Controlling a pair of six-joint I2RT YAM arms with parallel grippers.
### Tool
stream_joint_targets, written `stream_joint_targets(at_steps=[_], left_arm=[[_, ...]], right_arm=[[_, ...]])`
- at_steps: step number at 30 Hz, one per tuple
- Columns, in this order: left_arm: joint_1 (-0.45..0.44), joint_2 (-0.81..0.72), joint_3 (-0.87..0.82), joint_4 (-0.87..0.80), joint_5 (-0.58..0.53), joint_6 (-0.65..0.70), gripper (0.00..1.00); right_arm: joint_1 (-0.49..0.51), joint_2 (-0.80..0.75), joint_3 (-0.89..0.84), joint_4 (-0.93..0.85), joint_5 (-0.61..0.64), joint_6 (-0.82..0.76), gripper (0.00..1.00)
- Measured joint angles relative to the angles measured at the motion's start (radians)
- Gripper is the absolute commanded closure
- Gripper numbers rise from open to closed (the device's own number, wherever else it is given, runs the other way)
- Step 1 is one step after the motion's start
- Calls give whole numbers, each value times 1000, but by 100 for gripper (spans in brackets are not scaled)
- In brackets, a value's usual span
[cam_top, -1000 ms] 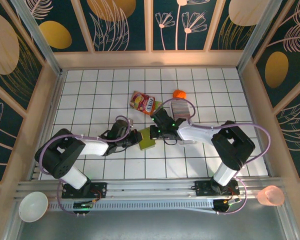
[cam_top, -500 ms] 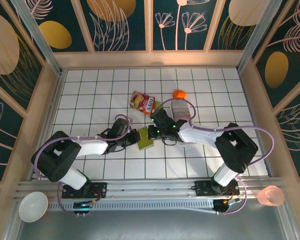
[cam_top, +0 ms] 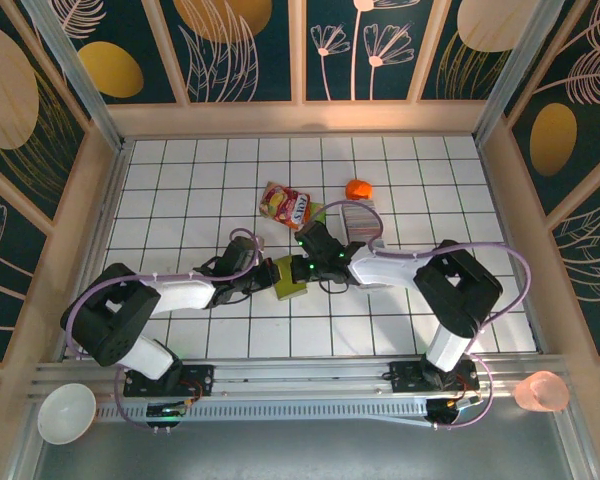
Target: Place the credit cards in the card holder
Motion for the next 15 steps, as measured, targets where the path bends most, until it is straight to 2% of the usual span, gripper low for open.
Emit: stream_joint_targets(at_steps=[15], left_arm=[[1,0,-3,1,0,0,100]], right_arm=[[0,3,-12,44,16,50,100]])
